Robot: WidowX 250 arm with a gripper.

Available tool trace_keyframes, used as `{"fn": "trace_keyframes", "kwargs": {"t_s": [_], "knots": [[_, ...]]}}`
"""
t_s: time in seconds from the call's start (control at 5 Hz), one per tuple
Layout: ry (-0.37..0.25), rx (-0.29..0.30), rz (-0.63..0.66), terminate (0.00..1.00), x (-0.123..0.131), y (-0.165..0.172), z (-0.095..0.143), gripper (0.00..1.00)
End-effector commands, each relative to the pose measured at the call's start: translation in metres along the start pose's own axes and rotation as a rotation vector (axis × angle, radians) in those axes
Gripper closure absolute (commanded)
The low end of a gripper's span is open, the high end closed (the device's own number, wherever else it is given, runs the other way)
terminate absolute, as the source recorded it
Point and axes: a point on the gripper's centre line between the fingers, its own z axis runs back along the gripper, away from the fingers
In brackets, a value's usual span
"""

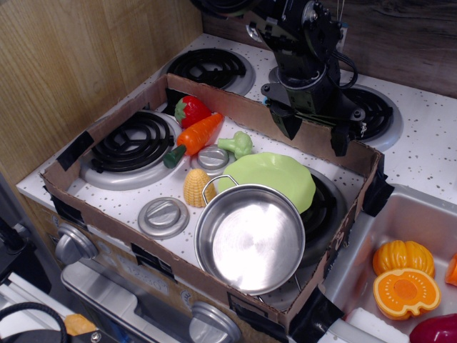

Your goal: Put broccoli in pot

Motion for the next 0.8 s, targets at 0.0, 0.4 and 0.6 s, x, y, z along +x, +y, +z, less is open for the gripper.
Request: {"fn": "trace_keyframes", "kwargs": {"t_s": [0.0, 0.4, 0.6], "knots": [[0.000, 0.000, 0.000, 0.00, 0.000, 0.000, 0.000, 0.00], [0.080, 0.049, 0.030, 0.00, 0.002, 0.048, 0.024, 0.00], [0.083, 0.091, 0.012, 0.00, 0.004, 0.053, 0.039, 0.00]]}}
